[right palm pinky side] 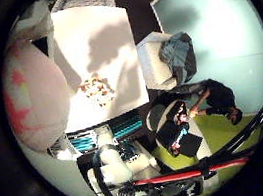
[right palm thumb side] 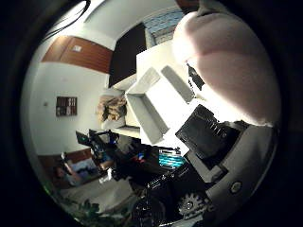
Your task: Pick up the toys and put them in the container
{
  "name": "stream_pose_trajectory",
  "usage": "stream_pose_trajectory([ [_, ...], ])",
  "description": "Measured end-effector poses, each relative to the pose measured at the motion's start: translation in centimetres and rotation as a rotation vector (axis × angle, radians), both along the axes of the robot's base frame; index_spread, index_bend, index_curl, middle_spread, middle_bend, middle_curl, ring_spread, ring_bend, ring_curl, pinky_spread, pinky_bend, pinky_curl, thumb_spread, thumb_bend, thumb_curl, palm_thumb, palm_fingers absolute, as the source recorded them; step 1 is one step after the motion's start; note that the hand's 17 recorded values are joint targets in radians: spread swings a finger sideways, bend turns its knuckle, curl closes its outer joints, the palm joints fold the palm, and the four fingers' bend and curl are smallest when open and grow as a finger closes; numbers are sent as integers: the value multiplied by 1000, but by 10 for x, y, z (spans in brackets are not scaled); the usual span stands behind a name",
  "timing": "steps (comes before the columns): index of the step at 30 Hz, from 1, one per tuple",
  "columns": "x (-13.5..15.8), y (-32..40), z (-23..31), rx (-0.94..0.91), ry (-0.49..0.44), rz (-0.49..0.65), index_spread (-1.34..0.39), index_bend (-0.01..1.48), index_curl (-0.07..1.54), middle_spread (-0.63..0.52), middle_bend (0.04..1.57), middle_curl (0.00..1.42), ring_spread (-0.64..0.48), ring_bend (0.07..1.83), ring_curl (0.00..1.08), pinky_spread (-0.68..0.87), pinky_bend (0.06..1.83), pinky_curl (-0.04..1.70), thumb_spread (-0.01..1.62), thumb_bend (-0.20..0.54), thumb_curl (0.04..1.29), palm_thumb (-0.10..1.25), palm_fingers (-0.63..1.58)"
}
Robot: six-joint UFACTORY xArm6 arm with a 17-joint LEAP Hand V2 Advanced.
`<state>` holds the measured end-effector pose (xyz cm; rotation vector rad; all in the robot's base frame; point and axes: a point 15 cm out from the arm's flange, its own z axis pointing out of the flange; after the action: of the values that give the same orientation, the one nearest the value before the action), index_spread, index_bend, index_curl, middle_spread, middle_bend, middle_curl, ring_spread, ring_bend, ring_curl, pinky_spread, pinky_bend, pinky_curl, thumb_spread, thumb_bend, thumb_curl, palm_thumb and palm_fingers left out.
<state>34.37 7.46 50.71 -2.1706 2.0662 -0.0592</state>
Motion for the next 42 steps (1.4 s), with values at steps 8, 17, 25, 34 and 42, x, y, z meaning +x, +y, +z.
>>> stream_pose_trajectory([
  [8, 3, 97, -9, 15, -26, 140, -298, 1082, 1064, -227, 1297, 1045, -270, 1414, 895, -168, 1272, 1238, 866, -16, 794, 1040, 915],
  [17, 27, 120, -26, 31, -41, 156, -301, 1057, 1071, -229, 1282, 1052, -273, 1396, 907, -177, 1241, 1268, 873, -23, 795, 1018, 933],
  [25, 34, 124, -29, 38, -59, 166, -370, 469, 910, -219, 972, 874, -282, 1216, 711, -380, 1028, 971, 1069, -27, 619, 754, 523],
  [34, 28, 119, -50, 14, -6, 172, -444, 298, 548, -26, 419, 511, 129, 650, 395, 354, 757, 763, 1174, -23, 443, 648, 41],
  [42, 22, 111, -51, -11, 14, 187, -444, 211, 417, 16, 232, 375, 208, 409, 268, 550, 602, 565, 1169, -19, 395, 644, 117],
])
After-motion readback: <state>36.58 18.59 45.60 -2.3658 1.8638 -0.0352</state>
